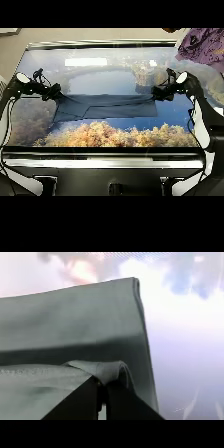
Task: Fold the clothes and pants, and hang the long-sleeved shirts on hangers.
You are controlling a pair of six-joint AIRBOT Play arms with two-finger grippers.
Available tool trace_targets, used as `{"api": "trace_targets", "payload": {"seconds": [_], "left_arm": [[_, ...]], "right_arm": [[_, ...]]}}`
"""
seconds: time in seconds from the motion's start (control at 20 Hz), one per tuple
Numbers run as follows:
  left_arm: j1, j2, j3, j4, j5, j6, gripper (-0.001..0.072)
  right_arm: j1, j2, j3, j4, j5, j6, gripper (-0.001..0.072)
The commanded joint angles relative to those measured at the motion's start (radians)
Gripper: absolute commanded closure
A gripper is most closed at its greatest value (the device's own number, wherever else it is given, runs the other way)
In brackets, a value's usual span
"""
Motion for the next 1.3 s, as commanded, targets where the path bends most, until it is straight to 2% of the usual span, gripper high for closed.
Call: {"api": "trace_targets", "payload": {"seconds": [0.0,0.05,0.1,0.15,0.2,0.25,0.3,0.35,0.55,0.8,1.0,1.2,1.25], "left_arm": [[-0.006,-0.055,0.028,-0.001,-0.008,-0.008,0.0687],[-0.009,-0.056,0.028,0.000,-0.007,-0.008,0.0636],[-0.009,-0.055,0.033,0.000,-0.008,-0.009,0.0538],[-0.009,-0.054,0.046,0.000,-0.016,-0.009,0.0366],[-0.009,-0.051,0.065,0.001,-0.031,-0.009,0.0256],[-0.006,-0.045,0.089,0.006,-0.047,-0.013,0.0233],[-0.003,-0.034,0.111,0.031,-0.062,-0.044,0.0231],[-0.002,-0.017,0.132,0.075,-0.077,-0.077,0.0167],[-0.001,0.056,0.152,0.179,-0.091,-0.106,0.0154],[-0.001,0.082,0.152,0.178,-0.101,-0.107,0.0154],[-0.001,0.082,0.152,0.178,-0.106,-0.126,0.0154],[-0.003,0.082,0.152,0.178,-0.105,-0.142,0.0155],[-0.005,0.082,0.152,0.178,-0.105,-0.150,0.0154]], "right_arm": [[0.001,-0.047,0.010,0.005,0.019,0.010,0.0677],[0.000,-0.046,0.010,0.005,0.032,0.012,0.0619],[-0.002,-0.040,0.013,0.012,0.057,0.025,0.0494],[-0.010,-0.029,0.025,0.015,0.099,0.034,0.0400],[-0.021,-0.018,0.047,0.015,0.150,0.045,0.0355],[-0.046,-0.005,0.082,0.017,0.206,0.055,0.0272],[-0.080,0.005,0.116,0.027,0.252,0.054,0.0223],[-0.128,0.010,0.141,0.047,0.280,0.046,0.0222],[-0.286,-0.069,0.140,0.313,0.367,-0.069,0.0222],[-0.278,-0.198,0.140,0.338,0.390,-0.167,0.0222],[-0.247,-0.238,0.140,0.342,0.331,-0.202,0.0222],[-0.194,-0.269,0.140,0.367,0.332,-0.201,0.0224],[-0.175,-0.272,0.140,0.367,0.327,-0.202,0.0243]]}}
